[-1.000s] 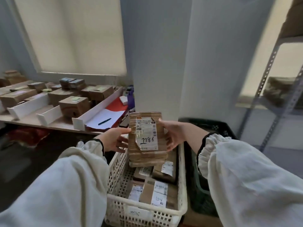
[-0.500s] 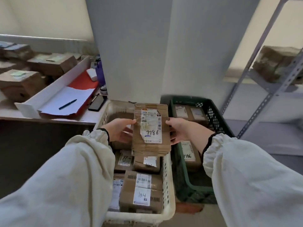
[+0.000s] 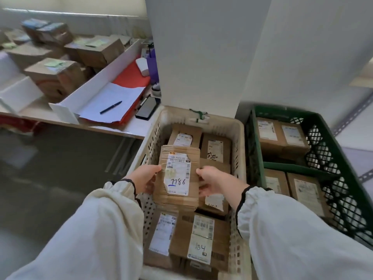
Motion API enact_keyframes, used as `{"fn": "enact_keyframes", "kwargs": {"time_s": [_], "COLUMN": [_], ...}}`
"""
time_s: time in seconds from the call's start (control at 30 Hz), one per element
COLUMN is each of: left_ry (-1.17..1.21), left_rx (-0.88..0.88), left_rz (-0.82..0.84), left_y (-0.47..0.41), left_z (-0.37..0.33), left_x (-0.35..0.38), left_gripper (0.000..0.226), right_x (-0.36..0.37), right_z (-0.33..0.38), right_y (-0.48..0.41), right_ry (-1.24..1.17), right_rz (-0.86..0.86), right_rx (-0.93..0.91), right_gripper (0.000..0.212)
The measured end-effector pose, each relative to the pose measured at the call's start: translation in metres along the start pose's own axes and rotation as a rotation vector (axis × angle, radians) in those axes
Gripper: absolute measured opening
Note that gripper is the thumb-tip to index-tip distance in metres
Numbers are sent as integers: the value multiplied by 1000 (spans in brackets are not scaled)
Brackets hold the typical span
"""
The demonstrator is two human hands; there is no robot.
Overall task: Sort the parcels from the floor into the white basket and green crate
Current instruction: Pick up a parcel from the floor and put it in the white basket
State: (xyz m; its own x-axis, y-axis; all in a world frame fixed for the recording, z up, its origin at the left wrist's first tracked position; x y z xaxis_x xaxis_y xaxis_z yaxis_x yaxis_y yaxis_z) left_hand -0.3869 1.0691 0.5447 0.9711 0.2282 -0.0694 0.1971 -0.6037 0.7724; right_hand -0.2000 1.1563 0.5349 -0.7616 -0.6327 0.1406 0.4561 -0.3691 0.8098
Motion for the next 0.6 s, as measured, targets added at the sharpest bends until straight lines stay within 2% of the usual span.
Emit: {"fn": "enact_keyframes", "kwargs": {"time_s": [0.13,0.3,0.47,0.6], "left_ry": [-74,-40,53,16], "left_rx": [44,124,74,70], "left_rz": [-56,-71,-94,-102], "left_y": [-42,-94,-120,-129], "left_z": [18,39,55,59], "left_x": [-14,-18,-31,-37], "left_gripper": [18,19,19,19], "right_x": [27,33,34,36], "right_z": [-8,-16,-11,-10], "right_y": [-49,-99,-122,-130], "right_ry": [27,100,192,320], "right_rz": [-58,-143,-198,-277], "right_rx": [36,-36,-81,-80], "right_gripper": [24,19,23,22]}}
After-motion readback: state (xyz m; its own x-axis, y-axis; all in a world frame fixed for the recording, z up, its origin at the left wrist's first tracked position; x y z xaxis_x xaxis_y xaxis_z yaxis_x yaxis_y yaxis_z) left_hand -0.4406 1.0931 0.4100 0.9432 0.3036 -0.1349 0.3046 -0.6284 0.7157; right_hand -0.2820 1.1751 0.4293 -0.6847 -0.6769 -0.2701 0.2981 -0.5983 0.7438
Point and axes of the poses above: each hand's wrist, its own y-axis away from the middle knuckle, its own x-axis out of the palm, z = x × y, the point moved 3 cm from there along -y, towards the middle knuckle, and after that the axes turned 10 degrees about z, right-handed, at the moved point
